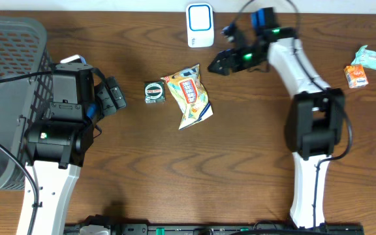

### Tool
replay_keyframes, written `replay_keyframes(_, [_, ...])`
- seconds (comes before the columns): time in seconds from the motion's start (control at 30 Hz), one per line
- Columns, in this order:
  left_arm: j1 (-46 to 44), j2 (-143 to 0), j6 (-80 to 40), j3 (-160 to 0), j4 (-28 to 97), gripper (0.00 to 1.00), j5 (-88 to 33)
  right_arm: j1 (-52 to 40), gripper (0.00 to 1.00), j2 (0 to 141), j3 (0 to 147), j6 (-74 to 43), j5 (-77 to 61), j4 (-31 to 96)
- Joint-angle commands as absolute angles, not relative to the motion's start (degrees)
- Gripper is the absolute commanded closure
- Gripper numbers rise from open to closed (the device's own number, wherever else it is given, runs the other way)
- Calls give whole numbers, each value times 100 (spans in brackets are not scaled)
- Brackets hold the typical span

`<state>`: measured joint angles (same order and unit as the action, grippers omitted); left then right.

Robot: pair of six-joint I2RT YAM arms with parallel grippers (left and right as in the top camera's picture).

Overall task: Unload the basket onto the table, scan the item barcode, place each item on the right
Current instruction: 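Reach the right gripper to the snack bag and grasp its edge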

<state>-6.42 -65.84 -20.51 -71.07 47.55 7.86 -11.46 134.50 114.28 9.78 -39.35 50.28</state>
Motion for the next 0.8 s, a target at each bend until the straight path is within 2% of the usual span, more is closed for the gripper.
replay_keyframes(0.0, [-617,-6558,-1975,-7120,4755,2,821,-1490,66,13205,11426,427,-3059,4960])
replay_keyframes(0.03, [-617,-6558,-1975,-7120,4755,2,821,-1592,81,13185,11480,237,-2945,4952])
replay_keyframes(0.1, [-617,-6558,-1975,-7120,4755,2,821,-1723,99,13120,11629,62,-2875,4974])
replay_keyframes(0.4, [-617,-6558,-1975,-7120,4755,2,821,-2145,99,12731,11834,-318,-2703,5341])
replay_keyframes(0.77, [-617,-6558,-1975,-7120,4755,2,821,-2952,99,13817,11684,-322,-1365,5833])
